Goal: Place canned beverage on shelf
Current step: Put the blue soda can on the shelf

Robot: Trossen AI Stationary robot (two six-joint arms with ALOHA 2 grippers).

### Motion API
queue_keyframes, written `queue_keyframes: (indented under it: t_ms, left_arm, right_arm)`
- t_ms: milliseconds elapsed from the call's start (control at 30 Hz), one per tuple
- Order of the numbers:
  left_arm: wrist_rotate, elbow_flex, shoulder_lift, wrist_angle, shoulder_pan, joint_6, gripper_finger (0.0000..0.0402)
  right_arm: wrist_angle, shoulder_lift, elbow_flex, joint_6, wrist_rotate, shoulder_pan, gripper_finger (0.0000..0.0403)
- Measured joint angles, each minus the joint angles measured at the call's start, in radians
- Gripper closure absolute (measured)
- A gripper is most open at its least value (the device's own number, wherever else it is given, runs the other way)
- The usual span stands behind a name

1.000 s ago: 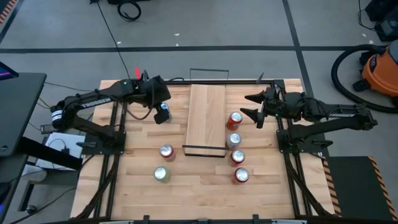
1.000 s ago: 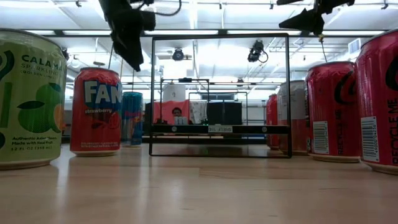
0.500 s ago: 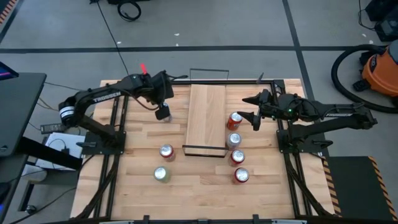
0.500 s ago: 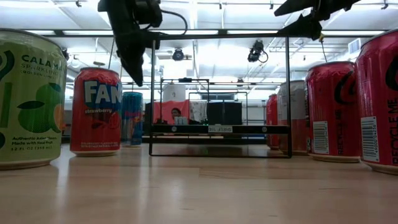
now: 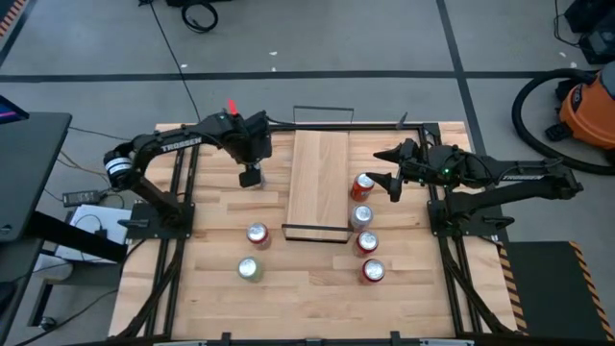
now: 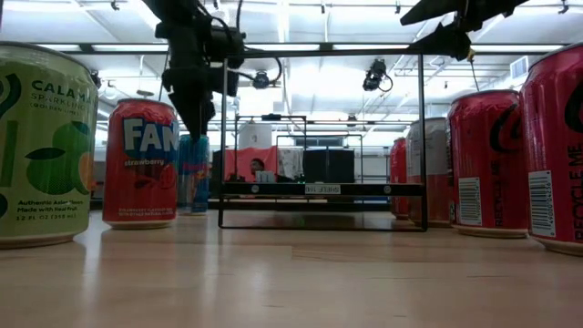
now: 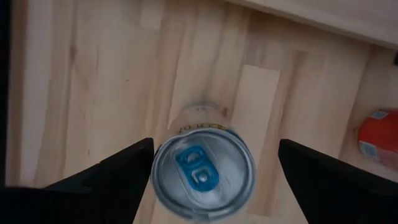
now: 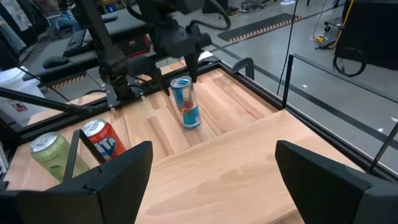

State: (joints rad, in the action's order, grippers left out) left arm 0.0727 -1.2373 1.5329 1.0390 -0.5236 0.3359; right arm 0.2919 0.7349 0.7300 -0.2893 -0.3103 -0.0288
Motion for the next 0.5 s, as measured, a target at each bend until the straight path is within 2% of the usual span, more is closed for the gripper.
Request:
queue_keyframes:
  t_ms: [200, 500]
  left_arm:
    - [-0.001, 0.0, 0.048, 0.018, 0.0, 0.036, 0.0052]
    - [-0.004, 0.0, 0.102, 0.026, 0.0, 0.045, 0.0106]
  right_arm:
    - [-0.001, 0.0, 0.0, -0.025, 0.0, 0.0, 0.0053]
    - [-0.001, 0.0, 0.0, -0.028, 0.0, 0.0, 0.0053]
